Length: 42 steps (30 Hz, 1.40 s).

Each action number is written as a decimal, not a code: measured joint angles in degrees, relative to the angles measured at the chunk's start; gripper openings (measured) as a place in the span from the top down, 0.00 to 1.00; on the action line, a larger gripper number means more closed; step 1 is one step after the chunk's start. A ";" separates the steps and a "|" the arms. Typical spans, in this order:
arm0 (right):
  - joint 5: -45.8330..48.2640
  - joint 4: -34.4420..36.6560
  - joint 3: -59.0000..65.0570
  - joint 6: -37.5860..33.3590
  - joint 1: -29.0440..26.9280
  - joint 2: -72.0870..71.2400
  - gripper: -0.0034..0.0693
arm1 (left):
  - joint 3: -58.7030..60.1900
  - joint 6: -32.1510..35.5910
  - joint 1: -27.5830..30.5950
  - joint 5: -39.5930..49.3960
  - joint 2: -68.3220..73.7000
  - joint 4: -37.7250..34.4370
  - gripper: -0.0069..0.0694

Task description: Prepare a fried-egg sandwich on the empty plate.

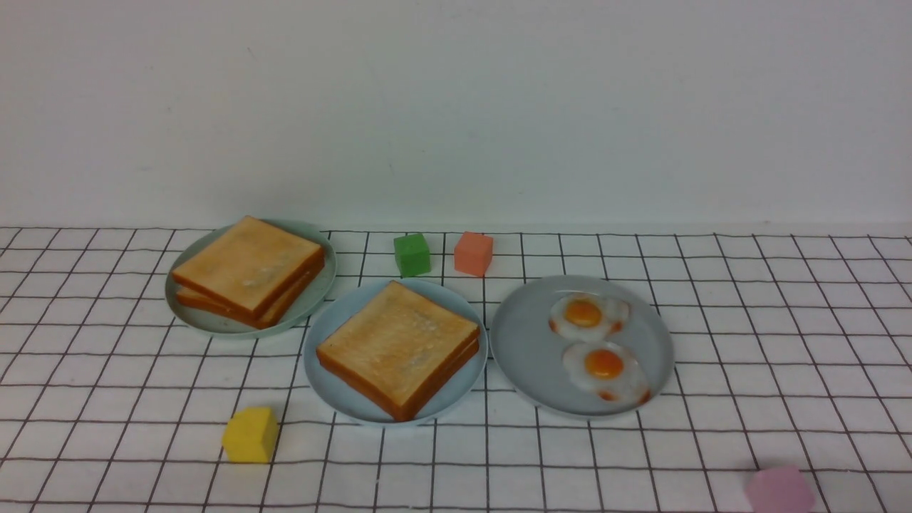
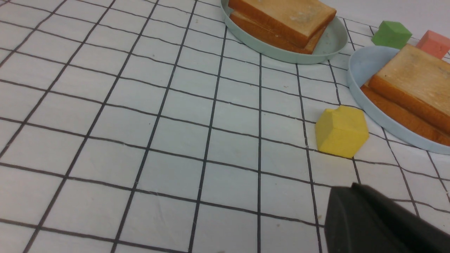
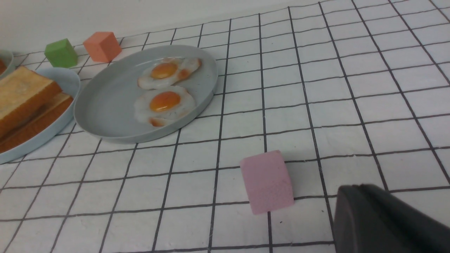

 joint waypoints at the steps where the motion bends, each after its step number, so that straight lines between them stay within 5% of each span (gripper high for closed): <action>1: 0.00 0.00 0.00 0.00 0.00 0.00 0.94 | 0.00 0.00 0.00 0.00 0.00 0.00 0.93; 42: 0.00 0.00 0.00 0.00 0.00 0.00 0.89 | 0.00 0.00 0.00 -0.10 0.00 0.00 0.91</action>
